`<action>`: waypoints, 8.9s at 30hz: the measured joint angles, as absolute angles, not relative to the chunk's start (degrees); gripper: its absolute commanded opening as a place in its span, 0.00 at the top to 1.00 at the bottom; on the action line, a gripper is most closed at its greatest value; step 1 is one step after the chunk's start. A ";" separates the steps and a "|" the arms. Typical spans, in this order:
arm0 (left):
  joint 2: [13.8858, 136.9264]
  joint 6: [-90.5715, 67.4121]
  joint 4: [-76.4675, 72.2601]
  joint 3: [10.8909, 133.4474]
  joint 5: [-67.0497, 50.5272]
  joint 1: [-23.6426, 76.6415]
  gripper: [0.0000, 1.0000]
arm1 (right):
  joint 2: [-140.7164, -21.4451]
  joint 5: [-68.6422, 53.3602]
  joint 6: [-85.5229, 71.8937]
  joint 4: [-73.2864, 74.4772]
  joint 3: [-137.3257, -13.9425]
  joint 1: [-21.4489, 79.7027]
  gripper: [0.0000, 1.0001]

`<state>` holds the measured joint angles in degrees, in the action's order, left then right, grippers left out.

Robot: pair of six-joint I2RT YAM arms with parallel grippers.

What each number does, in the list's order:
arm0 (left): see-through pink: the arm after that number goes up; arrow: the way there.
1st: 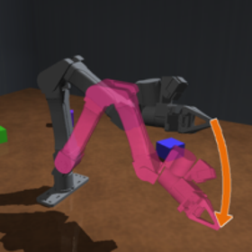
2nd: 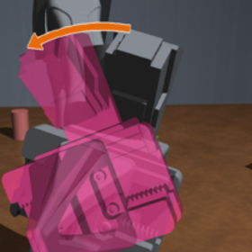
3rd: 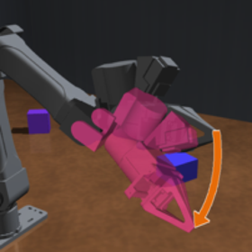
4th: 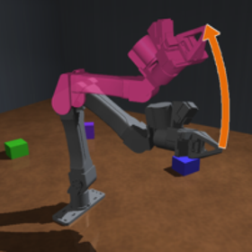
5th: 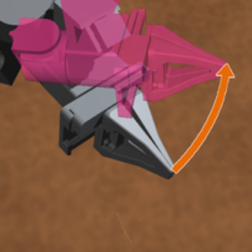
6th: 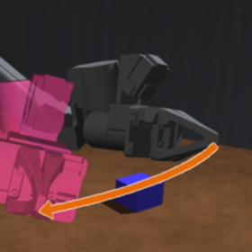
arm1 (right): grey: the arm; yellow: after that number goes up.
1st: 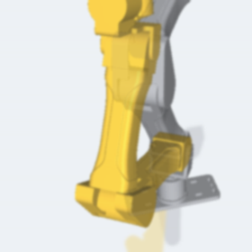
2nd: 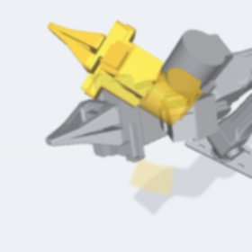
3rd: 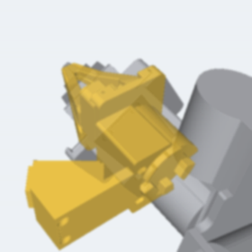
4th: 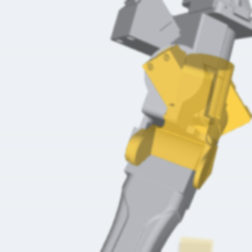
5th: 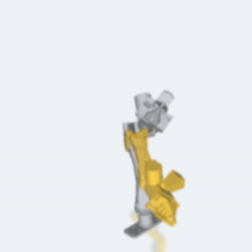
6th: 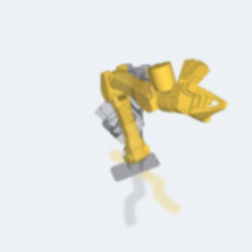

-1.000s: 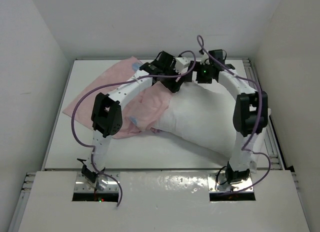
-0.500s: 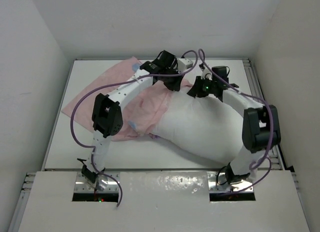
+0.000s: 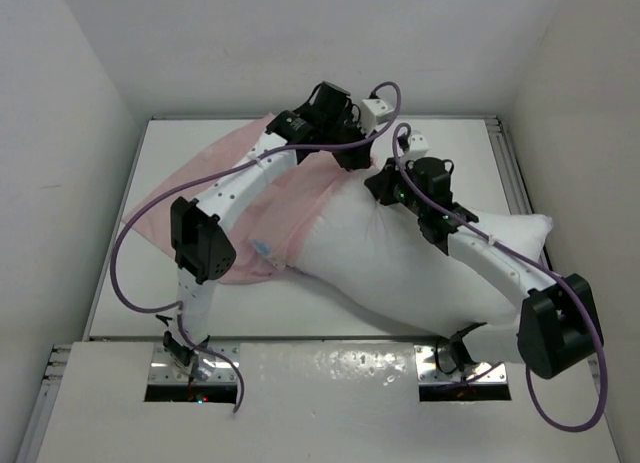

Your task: Put the pillow into the pillowcase

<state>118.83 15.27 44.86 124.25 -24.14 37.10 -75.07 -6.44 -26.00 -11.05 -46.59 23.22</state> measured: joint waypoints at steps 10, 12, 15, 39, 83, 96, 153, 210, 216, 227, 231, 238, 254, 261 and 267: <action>114.65 25.36 45.69 121.10 -33.74 40.58 0.99 | -75.61 7.70 -44.64 -15.16 -45.95 19.90 1.00; 113.60 26.61 44.97 118.52 -33.85 40.75 0.90 | -75.48 9.98 -48.69 -15.90 -44.71 19.44 1.00; 112.57 27.03 44.75 114.63 -33.91 41.15 0.54 | -75.24 14.33 -53.21 -17.89 -41.91 18.90 1.00; 94.00 25.06 43.35 88.14 -13.41 34.11 0.58 | -77.01 6.24 -28.27 21.52 -62.35 7.42 0.56; 96.51 31.57 52.27 94.24 -4.91 38.26 0.23 | -49.63 3.99 -22.63 46.41 -51.92 14.09 0.01; 88.75 31.88 48.07 86.65 0.80 39.55 0.19 | -48.88 -0.34 -19.20 50.33 -51.81 14.02 0.01; 71.92 30.83 42.65 74.04 3.53 42.11 0.11 | -42.09 -0.97 -21.67 57.12 -52.69 9.50 0.01; 96.68 19.11 38.50 83.13 3.75 49.91 1.00 | -58.72 3.66 -8.58 45.60 -60.47 22.65 0.01; 95.79 18.65 38.52 83.13 3.90 49.89 1.00 | -59.18 -0.75 -7.31 33.87 -54.17 26.48 0.01; 96.25 17.19 34.04 83.15 4.38 49.30 0.39 | -65.34 7.49 -8.51 25.41 -51.59 26.48 0.01; 98.17 16.45 29.41 81.95 4.93 48.77 0.56 | -65.60 7.38 -9.74 21.54 -48.31 25.69 0.01; 100.49 16.25 25.02 77.89 6.42 48.38 1.00 | -70.37 5.56 -12.45 14.22 -42.41 24.38 0.31; 100.51 23.86 39.07 93.58 -6.02 48.62 1.00 | -58.92 -0.43 -27.51 1.48 -37.43 20.93 1.00; 100.49 29.17 44.51 101.23 -15.90 48.21 1.00 | -55.72 9.21 -40.34 -3.44 -35.53 20.40 1.00; 100.42 30.22 44.82 99.85 -20.43 46.37 1.00 | -52.03 17.28 -49.43 -5.17 -31.20 20.73 1.00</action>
